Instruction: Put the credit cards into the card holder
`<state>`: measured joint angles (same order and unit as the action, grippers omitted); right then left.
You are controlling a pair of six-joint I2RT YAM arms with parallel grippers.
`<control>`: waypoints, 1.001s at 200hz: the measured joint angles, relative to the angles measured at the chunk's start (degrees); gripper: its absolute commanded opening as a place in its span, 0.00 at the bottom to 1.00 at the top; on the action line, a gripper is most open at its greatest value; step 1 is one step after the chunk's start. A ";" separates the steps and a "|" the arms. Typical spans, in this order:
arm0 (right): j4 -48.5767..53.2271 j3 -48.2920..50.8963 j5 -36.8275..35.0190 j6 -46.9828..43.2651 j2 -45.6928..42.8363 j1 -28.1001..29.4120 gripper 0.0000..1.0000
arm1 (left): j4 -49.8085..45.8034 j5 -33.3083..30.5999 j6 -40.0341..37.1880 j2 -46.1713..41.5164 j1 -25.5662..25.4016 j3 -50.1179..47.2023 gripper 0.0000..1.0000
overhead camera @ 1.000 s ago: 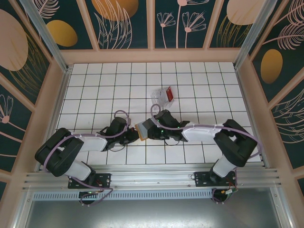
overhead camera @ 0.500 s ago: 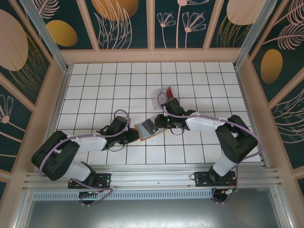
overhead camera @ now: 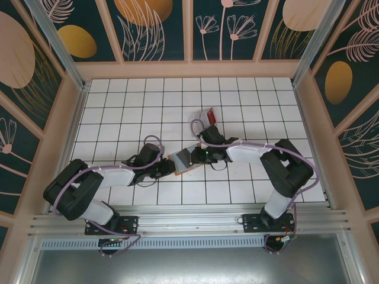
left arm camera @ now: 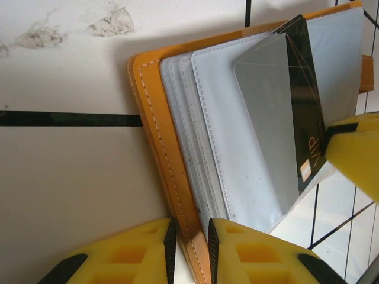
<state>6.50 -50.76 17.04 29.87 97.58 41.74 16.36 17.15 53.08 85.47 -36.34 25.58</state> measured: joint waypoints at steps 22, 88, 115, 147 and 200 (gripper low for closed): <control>0.00 0.00 0.61 0.04 0.00 0.96 0.28 | 0.79 0.35 0.22 0.35 0.02 -0.04 0.26; 0.07 0.00 0.85 0.33 -0.02 1.86 0.28 | 1.90 0.39 0.61 0.48 0.02 -0.42 0.26; 1.97 -0.83 0.39 -0.87 -0.02 0.44 0.28 | 1.79 0.20 0.59 0.33 0.00 -0.39 0.26; 3.26 -3.56 -0.55 -2.23 -0.02 -1.07 0.28 | -2.03 -2.64 0.13 -2.29 -0.17 -0.39 0.29; 2.99 -6.58 -0.37 -3.04 2.73 -1.16 0.28 | -8.04 -7.21 -1.84 -3.41 0.35 1.31 0.28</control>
<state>9.50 -57.34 16.67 26.83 100.31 40.58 8.32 9.93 51.24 82.06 -35.99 26.89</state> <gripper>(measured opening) 0.283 0.286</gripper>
